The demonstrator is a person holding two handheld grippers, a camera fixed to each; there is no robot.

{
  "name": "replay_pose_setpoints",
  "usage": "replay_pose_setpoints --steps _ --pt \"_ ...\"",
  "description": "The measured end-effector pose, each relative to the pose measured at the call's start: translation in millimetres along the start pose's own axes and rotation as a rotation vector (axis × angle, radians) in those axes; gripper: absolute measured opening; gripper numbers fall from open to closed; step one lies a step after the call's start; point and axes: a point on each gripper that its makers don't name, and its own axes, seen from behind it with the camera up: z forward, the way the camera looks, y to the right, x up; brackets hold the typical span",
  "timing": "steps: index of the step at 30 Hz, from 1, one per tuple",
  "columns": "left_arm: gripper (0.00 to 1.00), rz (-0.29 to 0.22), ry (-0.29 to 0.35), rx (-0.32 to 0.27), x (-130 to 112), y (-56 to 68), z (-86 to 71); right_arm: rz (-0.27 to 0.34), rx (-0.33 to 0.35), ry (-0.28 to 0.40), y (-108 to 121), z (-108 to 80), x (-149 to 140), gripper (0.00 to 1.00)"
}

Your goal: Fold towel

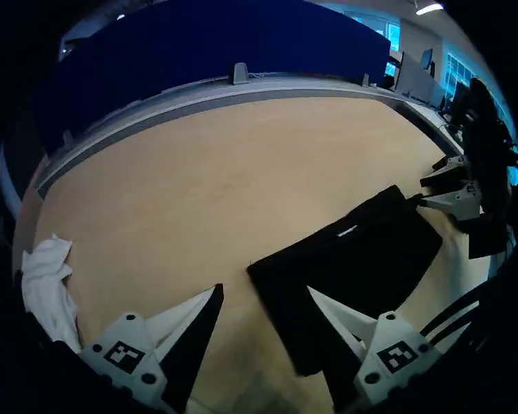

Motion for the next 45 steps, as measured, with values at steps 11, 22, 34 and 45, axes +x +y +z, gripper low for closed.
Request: replay_pose_setpoints --steps 11,22,34,45 --pt "0.91 -0.028 0.017 -0.002 2.2 -0.7 -10.6 -0.006 0.003 0.028 -1.0 -7.0 6.9 1.0" --pt "0.91 -0.064 0.015 0.003 -13.8 4.7 -31.1 -0.01 0.016 0.026 -10.8 -23.9 -5.8 1.0" --pt "0.91 -0.108 -0.017 0.03 -68.0 16.3 -71.1 -0.01 0.026 0.029 -22.8 -53.9 -30.1 1.0" --pt "0.91 -0.163 -0.025 0.069 -106.4 19.2 -106.3 -0.054 0.063 0.013 -27.4 -68.4 -48.4 1.0"
